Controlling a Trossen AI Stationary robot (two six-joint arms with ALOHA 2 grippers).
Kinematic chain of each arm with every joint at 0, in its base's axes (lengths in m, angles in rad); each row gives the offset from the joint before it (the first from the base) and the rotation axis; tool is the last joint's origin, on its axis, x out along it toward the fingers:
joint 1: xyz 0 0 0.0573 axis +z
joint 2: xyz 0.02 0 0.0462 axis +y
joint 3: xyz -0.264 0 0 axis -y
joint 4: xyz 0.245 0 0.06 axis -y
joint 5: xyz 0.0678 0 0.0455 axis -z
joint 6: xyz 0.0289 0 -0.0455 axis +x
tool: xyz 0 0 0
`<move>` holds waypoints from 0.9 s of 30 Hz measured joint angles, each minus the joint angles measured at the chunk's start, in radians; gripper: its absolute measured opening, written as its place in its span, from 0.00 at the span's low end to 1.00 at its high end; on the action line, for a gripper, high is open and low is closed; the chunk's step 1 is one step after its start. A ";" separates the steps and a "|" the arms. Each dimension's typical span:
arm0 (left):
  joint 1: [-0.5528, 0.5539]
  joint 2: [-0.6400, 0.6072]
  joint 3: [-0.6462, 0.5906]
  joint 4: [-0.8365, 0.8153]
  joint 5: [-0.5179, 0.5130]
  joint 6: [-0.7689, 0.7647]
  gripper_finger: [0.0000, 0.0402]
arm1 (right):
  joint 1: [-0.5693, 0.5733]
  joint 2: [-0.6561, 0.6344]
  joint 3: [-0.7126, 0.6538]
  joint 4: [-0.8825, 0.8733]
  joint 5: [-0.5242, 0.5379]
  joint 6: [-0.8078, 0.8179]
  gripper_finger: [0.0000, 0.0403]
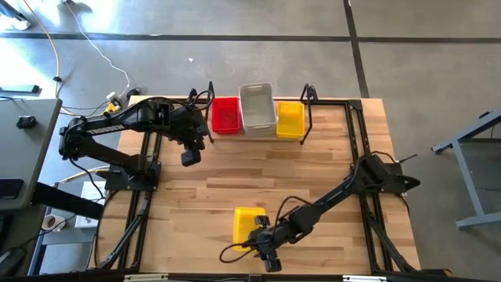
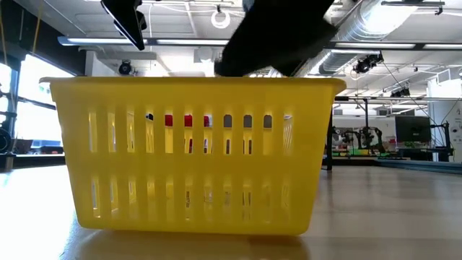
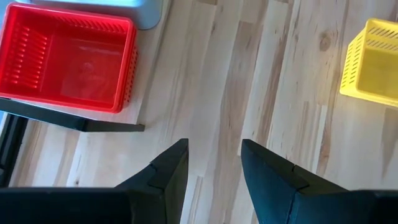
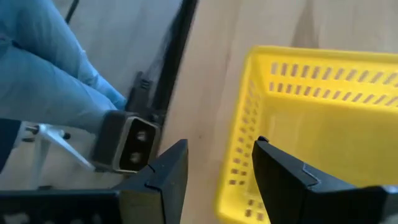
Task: Stack baskets on shelf by color
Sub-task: Stack the yellow bin on the top of the other yellow bins on the shelf
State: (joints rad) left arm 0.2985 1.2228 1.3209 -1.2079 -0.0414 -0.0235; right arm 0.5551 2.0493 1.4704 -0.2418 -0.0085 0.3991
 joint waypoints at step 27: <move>0.000 0.000 0.000 0.000 -0.052 0.000 0.34 | 0.006 0.030 0.003 -0.086 -0.003 0.189 0.04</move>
State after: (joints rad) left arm 0.2985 1.2228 1.3209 -1.2076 -0.0937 -0.0231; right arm 0.5608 2.0789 1.4734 -0.3282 -0.0118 0.5886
